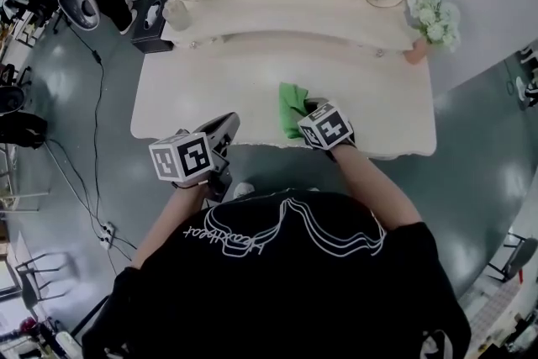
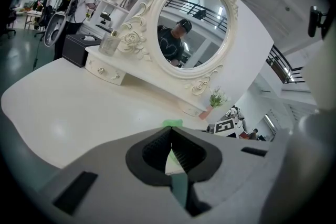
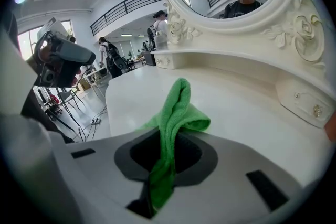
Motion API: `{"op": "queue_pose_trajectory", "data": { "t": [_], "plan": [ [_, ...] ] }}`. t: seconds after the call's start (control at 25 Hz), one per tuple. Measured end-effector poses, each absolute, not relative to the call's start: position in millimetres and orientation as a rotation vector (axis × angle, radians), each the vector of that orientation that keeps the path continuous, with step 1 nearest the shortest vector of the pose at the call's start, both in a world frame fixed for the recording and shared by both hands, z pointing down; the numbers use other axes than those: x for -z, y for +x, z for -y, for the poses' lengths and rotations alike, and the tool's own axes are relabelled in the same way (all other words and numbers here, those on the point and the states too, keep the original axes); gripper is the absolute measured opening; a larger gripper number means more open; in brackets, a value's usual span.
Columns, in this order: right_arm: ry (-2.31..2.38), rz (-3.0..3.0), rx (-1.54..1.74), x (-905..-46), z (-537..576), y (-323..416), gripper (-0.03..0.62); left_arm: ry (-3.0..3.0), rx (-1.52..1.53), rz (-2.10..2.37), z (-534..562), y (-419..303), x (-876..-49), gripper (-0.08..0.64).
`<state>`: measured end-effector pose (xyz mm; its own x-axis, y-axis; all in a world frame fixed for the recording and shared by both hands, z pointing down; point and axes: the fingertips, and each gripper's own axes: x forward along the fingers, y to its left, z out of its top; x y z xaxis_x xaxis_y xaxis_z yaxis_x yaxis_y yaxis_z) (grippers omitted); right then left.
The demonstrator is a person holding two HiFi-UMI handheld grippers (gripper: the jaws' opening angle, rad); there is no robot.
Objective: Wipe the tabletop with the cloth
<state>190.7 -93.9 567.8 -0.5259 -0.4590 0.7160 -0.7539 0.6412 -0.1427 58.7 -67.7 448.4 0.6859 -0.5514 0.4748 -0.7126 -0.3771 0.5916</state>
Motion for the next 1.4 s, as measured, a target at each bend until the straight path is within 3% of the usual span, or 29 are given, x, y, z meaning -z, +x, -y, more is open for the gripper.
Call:
{"op": "queue_pose_trajectory", "data": {
  "t": [1.4],
  "plan": [
    [0.929,2.21,-0.604,-566.7,64.8,297.6,0.054,2.073,-0.248,0.956,45.9,157.7,-452.5,0.004]
  ]
}}
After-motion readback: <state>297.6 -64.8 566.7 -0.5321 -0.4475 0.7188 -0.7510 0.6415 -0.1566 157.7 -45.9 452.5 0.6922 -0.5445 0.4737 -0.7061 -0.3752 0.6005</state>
